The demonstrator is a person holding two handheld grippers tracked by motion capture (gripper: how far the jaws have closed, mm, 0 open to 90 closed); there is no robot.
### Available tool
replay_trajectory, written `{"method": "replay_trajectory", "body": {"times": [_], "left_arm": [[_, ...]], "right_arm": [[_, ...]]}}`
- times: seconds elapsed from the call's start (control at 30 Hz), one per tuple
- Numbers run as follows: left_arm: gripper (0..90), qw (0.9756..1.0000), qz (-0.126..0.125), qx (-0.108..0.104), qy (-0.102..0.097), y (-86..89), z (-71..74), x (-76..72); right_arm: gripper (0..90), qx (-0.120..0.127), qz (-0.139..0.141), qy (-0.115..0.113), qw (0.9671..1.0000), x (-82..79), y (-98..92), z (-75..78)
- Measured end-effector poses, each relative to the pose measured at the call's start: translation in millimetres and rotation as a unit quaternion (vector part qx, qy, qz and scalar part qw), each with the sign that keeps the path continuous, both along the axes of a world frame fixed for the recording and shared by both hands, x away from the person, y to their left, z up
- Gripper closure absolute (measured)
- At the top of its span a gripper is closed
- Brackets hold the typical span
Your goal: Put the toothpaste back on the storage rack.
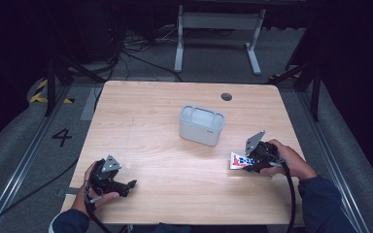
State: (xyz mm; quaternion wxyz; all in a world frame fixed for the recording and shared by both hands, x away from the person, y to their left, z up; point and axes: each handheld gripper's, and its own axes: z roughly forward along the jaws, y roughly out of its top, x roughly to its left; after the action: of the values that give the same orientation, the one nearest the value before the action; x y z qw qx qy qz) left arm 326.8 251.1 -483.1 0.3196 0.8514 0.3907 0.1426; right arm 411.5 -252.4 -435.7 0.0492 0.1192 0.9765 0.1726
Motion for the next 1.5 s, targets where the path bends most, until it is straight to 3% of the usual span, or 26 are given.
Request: {"method": "replay_trajectory", "body": {"times": [0.47,0.67,0.9,1.2,1.5], "left_arm": [[0.5,1.0000,0.000,0.000,0.000,0.0,0.0,0.0],[0.5,1.0000,0.000,0.000,0.000,0.0,0.0,0.0],[0.5,1.0000,0.000,0.000,0.000,0.0,0.0,0.0],[0.5,1.0000,0.000,0.000,0.000,0.0,0.0,-0.1],[0.5,1.0000,0.000,0.000,0.000,0.0,0.0,-0.1]], "right_arm": [[63.0,0.042,-0.004,-0.007,0.9991,-2.6,-8.6,6.4],[63.4,0.075,-0.012,-0.013,0.9971,-3.2,-14.3,12.1],[64.0,0.093,-0.014,-0.019,0.9954,-4.9,-19.3,16.5],[64.5,0.148,-0.044,-0.040,0.9872,-4.9,-31.1,22.5],[64.5,0.173,-0.077,-0.062,0.9801,-5.7,-34.3,27.6]]}}
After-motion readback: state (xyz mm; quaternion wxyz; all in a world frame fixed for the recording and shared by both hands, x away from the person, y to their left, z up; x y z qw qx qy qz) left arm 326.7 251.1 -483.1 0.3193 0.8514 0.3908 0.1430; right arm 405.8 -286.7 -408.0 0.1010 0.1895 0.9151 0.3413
